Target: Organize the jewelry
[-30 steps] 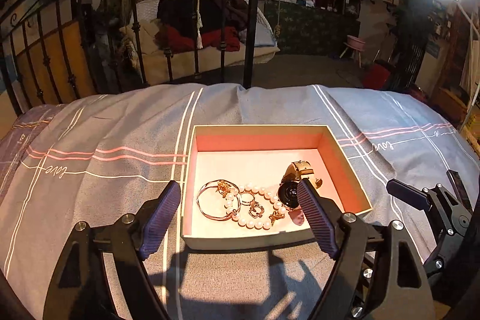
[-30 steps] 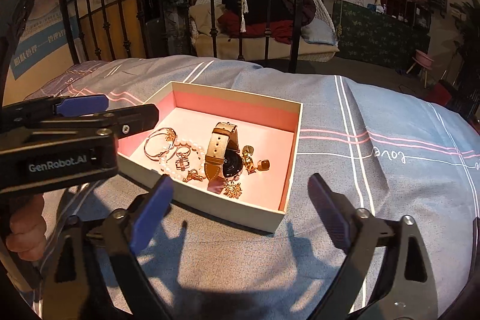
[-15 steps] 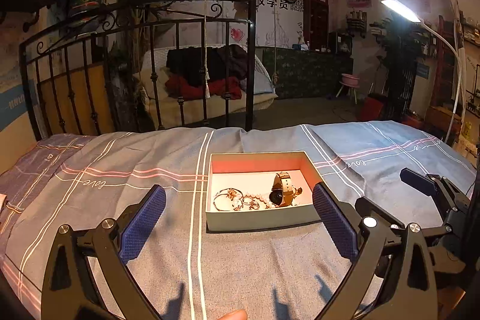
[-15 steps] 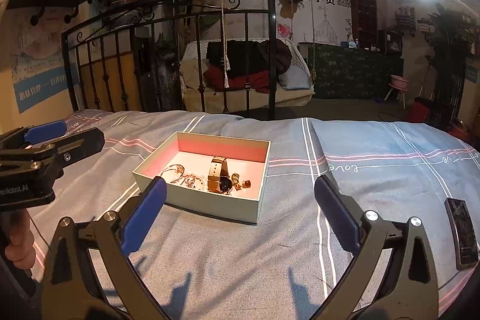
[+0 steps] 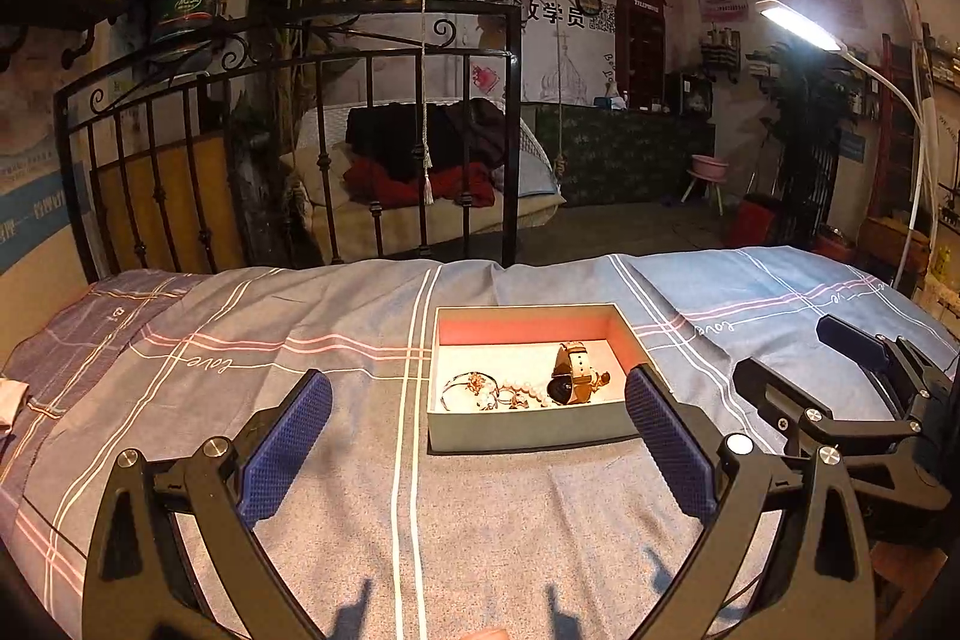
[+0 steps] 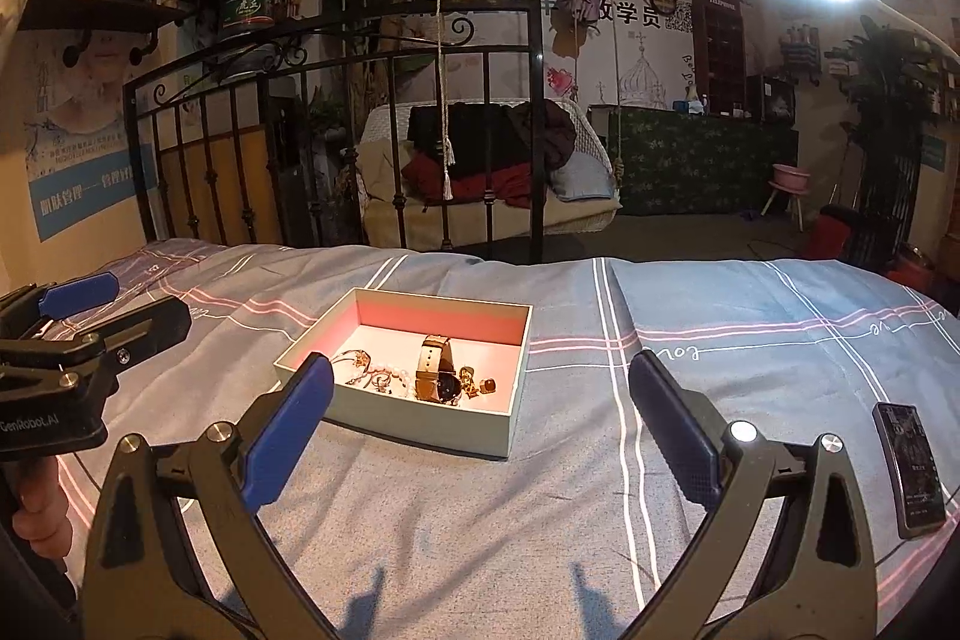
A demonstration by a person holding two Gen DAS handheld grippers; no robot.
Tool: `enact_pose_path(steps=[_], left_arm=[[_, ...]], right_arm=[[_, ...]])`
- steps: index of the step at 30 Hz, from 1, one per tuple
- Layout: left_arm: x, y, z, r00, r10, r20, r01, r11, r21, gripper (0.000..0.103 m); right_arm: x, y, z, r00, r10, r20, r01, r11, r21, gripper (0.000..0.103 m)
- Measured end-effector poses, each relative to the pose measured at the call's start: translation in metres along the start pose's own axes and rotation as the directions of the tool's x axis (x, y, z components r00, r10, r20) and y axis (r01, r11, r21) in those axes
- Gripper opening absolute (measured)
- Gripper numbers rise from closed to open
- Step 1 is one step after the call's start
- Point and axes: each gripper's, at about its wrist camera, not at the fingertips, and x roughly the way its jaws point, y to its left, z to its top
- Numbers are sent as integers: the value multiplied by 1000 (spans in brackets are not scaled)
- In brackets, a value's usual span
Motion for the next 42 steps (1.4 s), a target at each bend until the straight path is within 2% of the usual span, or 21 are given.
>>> enact_pose_path(steps=[42], left_arm=[[1,5,-12,1000,3,-24,-2,1000,5,96]], right_arm=[[10,7,-7,999,16,-45,-17,1000,-7,97]])
